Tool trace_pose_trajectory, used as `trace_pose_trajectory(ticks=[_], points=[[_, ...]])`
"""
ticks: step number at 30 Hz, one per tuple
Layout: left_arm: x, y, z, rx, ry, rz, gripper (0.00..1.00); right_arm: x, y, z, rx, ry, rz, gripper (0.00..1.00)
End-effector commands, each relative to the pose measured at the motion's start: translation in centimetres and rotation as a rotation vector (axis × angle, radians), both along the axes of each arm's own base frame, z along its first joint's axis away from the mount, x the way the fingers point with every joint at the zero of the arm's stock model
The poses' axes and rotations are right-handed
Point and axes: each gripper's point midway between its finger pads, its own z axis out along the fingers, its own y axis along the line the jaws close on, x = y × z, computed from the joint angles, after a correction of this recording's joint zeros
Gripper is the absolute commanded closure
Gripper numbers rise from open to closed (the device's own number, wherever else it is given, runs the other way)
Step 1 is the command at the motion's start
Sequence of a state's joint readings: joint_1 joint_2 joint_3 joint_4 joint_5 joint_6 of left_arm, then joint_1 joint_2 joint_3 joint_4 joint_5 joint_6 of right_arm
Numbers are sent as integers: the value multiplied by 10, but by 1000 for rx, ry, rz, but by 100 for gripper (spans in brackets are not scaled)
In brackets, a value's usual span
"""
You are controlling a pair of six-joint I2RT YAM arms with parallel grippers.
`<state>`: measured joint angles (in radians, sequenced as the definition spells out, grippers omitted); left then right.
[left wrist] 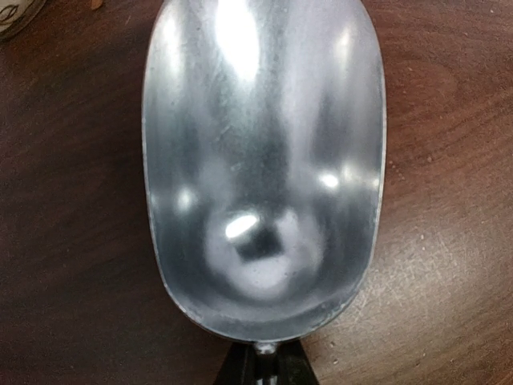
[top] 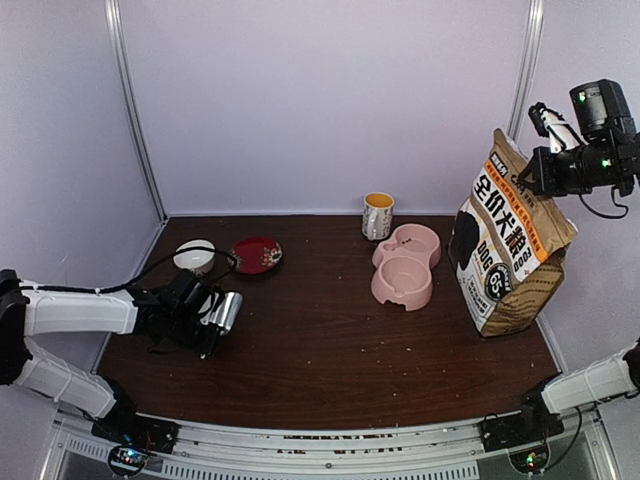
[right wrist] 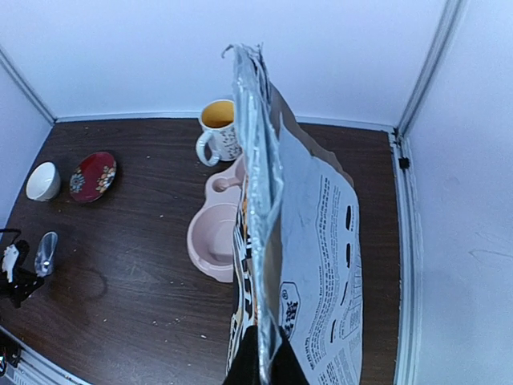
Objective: Serve the pet food
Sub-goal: Pick up the pet food from the corner of the board, then place the spatula at the center of the board.
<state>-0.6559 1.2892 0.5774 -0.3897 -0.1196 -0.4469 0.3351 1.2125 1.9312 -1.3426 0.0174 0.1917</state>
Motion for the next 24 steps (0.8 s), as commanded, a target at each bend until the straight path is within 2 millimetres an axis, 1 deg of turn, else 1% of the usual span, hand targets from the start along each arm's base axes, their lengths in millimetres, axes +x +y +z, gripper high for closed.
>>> trace_pose_trajectory(ticks=[1,4,6,12,16,17,18,20,24], points=[[4,9,4,-31,-20,118,100,-10,36,164,261,-557,130,100],[0,10,-4,-39,-1,133,100,-13,64,172,306,-561,218,100],[-2,11,-9,-40,14,142,100,-13,82,174,328,-556,269,100],[-10,15,-20,-51,41,183,100,-8,147,168,358,-520,398,100],[-14,18,-27,-60,47,202,99,-5,198,157,374,-470,482,100],[-15,20,-28,-56,47,209,97,-6,209,155,371,-463,500,100],[-15,21,-29,-49,49,218,95,-3,223,148,357,-446,515,100],[-15,23,-29,-42,50,231,86,-1,242,142,339,-429,536,100],[-15,24,-27,-44,47,241,63,4,270,128,340,-396,554,100]])
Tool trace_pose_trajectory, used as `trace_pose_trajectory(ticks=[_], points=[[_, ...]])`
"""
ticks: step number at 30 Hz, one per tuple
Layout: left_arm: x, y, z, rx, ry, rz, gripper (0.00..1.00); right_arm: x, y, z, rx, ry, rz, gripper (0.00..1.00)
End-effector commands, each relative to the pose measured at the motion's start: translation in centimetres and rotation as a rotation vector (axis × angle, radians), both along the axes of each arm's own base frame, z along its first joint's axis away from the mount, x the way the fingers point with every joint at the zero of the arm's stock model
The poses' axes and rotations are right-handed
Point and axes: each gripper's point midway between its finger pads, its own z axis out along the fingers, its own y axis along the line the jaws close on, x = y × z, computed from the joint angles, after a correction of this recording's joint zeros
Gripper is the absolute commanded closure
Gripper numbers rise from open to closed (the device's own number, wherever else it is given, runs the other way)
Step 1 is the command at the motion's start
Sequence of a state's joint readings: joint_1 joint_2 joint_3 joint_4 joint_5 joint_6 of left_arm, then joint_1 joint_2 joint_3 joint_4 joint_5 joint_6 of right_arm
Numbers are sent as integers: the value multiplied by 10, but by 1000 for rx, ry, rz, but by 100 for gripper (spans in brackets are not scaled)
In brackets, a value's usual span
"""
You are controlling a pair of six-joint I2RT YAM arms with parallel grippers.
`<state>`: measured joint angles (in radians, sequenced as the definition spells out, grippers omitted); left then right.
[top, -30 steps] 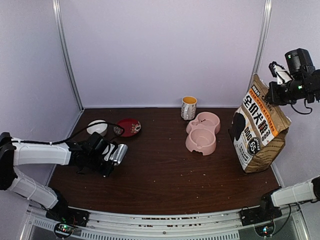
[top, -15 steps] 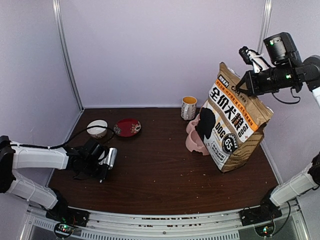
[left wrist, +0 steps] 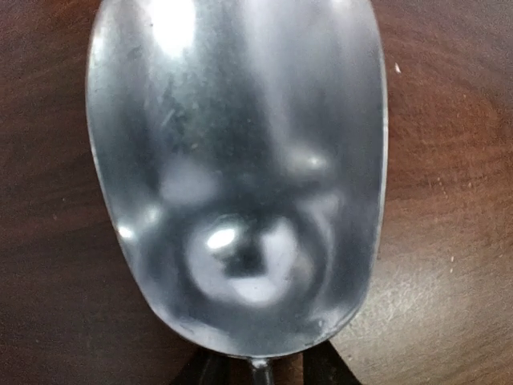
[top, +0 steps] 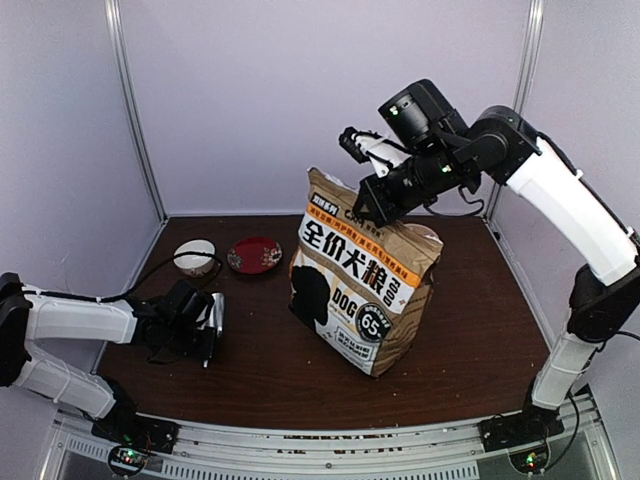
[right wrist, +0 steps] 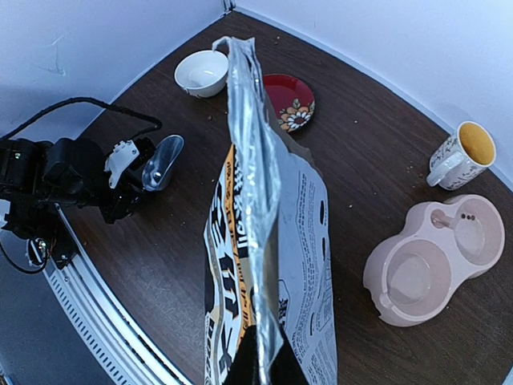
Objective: Serve the pet food
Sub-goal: Place the spatula at the center of the board, then place the pet food bag at the center of the board.
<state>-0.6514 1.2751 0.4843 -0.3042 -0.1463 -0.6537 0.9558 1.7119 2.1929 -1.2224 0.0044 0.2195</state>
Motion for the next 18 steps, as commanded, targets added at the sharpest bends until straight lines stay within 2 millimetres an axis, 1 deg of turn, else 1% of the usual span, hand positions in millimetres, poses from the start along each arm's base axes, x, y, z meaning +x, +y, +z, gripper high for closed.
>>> trace_pose_trajectory(ticks=[1,3,6,9,12,14,15,16,17,18], points=[[-9,13,-9,32,35,45,59,6,7,171,515,-347,-54,100],[-9,14,-8,32,30,50,52,10,21,160,524,-306,-46,100],[-7,14,-2,24,11,50,51,12,44,141,531,-239,-30,100],[-6,15,4,16,-12,53,48,17,65,117,498,-197,-30,100],[-2,12,13,1,-38,43,43,25,77,92,453,-168,-58,100],[2,11,22,-6,-63,42,32,30,83,76,427,-145,-71,100],[3,11,26,-5,-73,40,20,31,86,69,418,-134,-68,100],[5,10,31,-4,-82,37,5,31,89,64,411,-125,-62,100],[7,10,35,0,-94,38,3,31,92,58,403,-116,-56,100],[10,11,41,5,-107,38,2,31,94,54,396,-111,-48,100]])
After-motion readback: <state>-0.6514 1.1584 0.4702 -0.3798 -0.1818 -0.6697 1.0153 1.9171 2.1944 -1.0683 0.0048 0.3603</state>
